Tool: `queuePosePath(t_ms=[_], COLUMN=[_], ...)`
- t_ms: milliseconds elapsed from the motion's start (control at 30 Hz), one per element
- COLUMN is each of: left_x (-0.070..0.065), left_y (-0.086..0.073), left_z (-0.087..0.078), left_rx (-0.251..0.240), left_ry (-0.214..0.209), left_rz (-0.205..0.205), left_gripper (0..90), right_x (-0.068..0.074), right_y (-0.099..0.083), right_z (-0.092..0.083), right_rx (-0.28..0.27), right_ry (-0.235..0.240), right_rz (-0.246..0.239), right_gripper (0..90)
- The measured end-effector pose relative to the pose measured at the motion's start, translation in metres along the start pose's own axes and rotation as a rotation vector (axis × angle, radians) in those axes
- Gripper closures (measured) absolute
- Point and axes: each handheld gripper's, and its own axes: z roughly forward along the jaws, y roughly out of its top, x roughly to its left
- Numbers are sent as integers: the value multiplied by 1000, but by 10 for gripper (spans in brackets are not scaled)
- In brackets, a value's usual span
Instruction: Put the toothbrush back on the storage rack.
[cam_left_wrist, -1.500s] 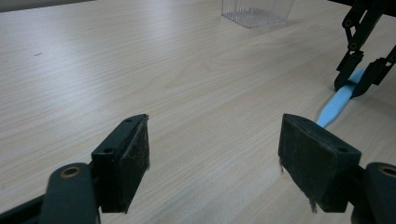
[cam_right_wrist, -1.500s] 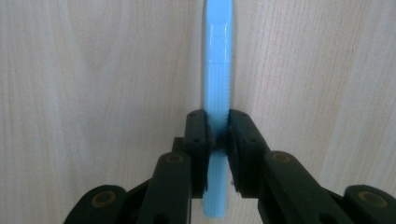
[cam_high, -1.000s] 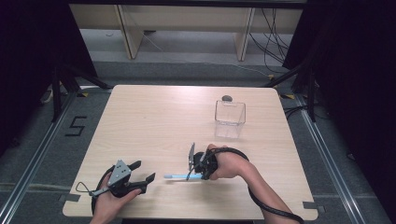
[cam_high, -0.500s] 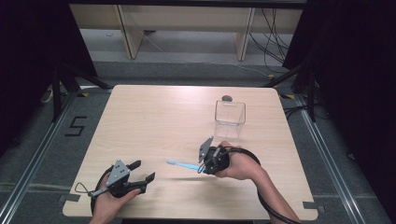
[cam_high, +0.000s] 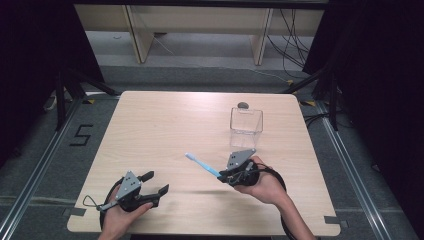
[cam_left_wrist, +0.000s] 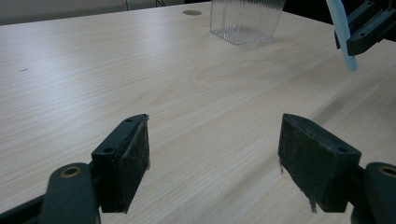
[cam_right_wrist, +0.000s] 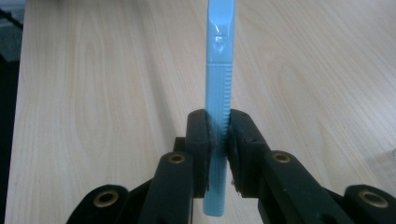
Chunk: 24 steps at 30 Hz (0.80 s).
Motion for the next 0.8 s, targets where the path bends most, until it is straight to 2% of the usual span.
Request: queuePosePath(t_ms=[33,233,267,300,367,400,600,667,800], left_x=[0,2,1,3,4,4,5,5,4], left_y=[0,0,1,0,0,1,0,0,1], left_z=[0,0,-1,-1,-2,-3,-3,-1,-2], left_rx=[-3,-13,-4,-15,-26,-17,-16,-28,-22], left_ry=[1,5,15,10,9,17,18,8,16], left_rz=[2,2,-1,-2,-16,-17,-12,-15,-14], left_gripper=[243,243,243,243,243,243,245,245,245], right_x=[1,7,9,9,12,14,17,18,19], right_y=[-2,-14,-16,-18,-21,-23,-24,-24,-23], right_z=[0,3,3,4,5,8,11,12,13], right_rx=[-15,-86,-98,-116,-134,-158,-171,-188,-222], right_ry=[1,3,7,-4,8,6,14,19,8], right_rz=[16,37,46,44,56,65,67,70,72], right_gripper=[795,794,795,795,795,794,794,795,794])
